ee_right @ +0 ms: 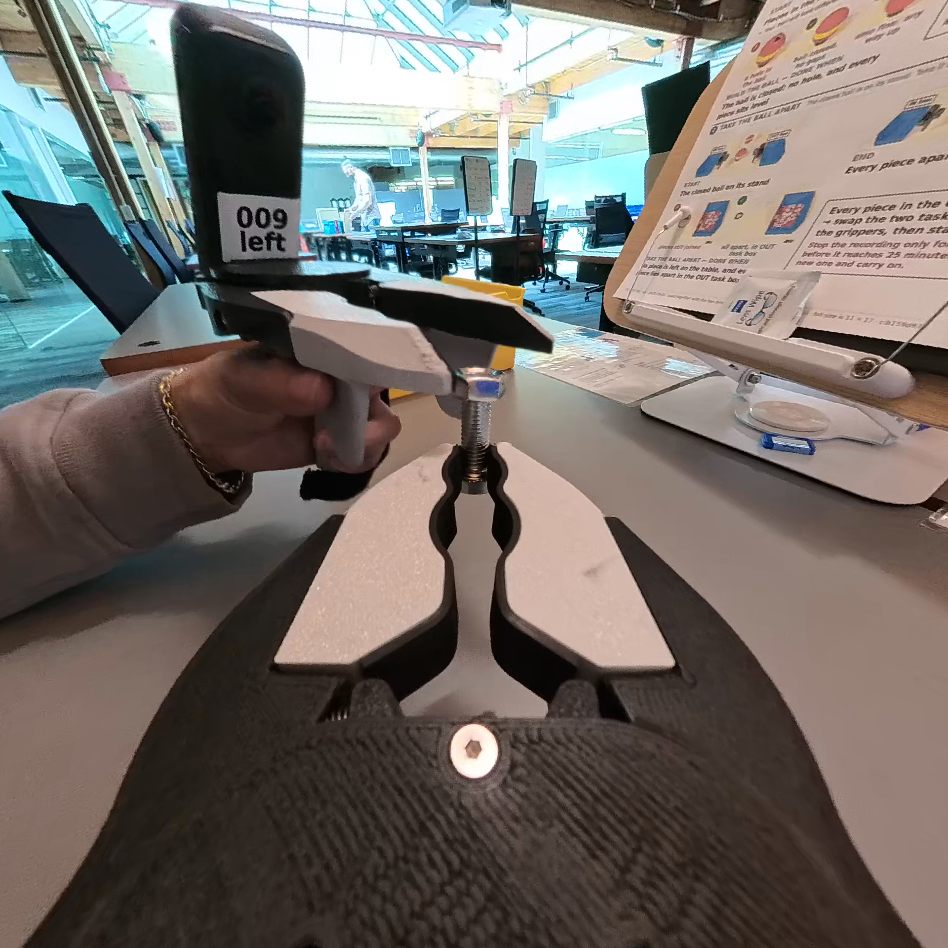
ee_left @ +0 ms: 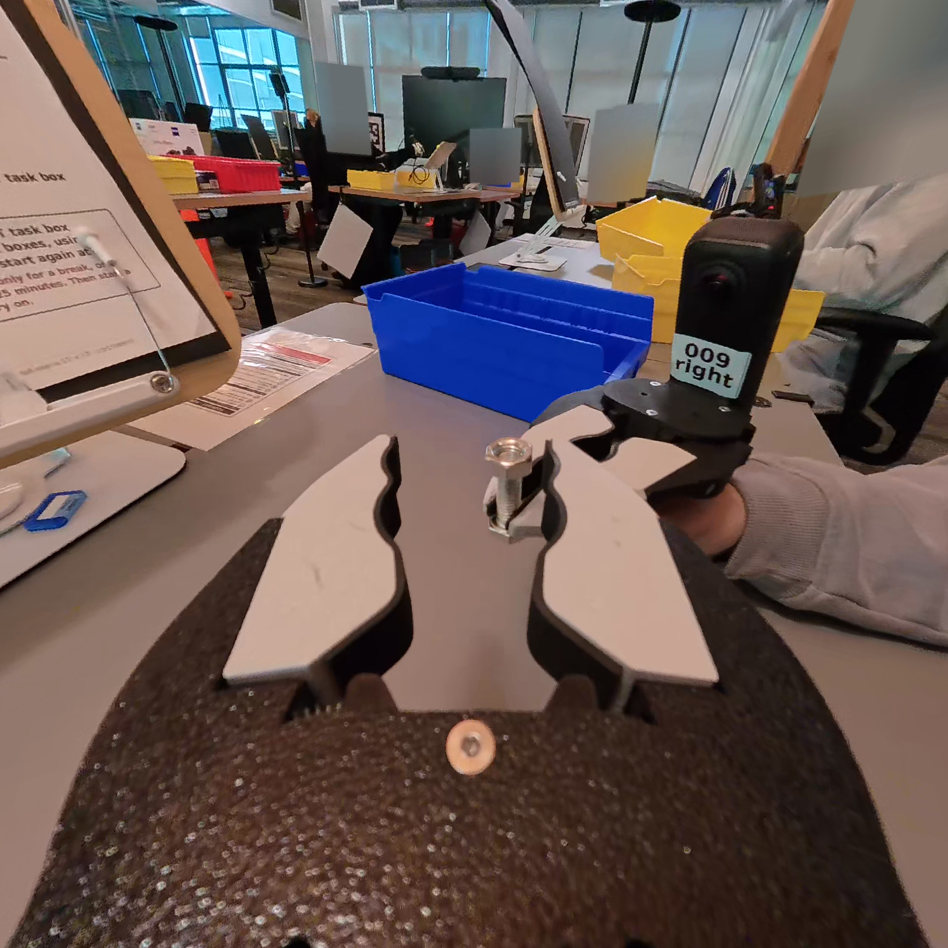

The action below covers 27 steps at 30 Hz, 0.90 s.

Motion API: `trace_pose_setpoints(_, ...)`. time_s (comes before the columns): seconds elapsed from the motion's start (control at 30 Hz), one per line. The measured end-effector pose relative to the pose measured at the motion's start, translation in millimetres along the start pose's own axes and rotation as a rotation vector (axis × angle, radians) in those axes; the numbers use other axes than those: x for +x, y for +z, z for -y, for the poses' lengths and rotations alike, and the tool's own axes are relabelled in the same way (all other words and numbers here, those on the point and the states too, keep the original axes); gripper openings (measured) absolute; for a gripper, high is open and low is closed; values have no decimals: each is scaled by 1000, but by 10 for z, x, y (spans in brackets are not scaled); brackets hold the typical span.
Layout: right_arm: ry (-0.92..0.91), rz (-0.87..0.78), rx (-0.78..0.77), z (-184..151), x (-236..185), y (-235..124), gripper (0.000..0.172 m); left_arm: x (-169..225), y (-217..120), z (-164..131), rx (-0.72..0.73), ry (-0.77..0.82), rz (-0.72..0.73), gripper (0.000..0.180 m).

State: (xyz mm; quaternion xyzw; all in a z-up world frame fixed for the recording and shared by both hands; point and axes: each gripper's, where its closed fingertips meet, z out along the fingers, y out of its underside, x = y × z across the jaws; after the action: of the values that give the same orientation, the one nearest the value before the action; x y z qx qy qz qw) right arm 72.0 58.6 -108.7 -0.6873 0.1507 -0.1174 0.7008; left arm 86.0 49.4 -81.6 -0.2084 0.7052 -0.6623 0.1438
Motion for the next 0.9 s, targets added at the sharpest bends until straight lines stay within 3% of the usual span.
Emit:
trace_pose_setpoints(0.13,28,-13,23,36,28,-18,9,-98,-47,-21,5,-28,37,56)
trace_pose_setpoints(0.23,68,-20,52,71,87,-62,9,-341,-177,-81,-23,-18,150,49)
trace_pose_setpoints(0.4,71,-27,51,66,104,-64,9,-146,-146,116,101,-104,27,56)
trace_pose_setpoints(0.47,67,-21,50,64,76,-51,9,-40,-49,113,89,-92,2,60)
trace_pose_setpoints(0.63,60,3,60,88,6,-36,9,-68,52,30,68,-86,63,61)
trace_pose_setpoints(0.83,113,-8,79,94,89,-77,9,-462,-223,-82,12,-56,213,60)
trace_pose_setpoints(0.9,101,-11,68,83,85,-64,9,-368,-229,21,73,-96,142,61)
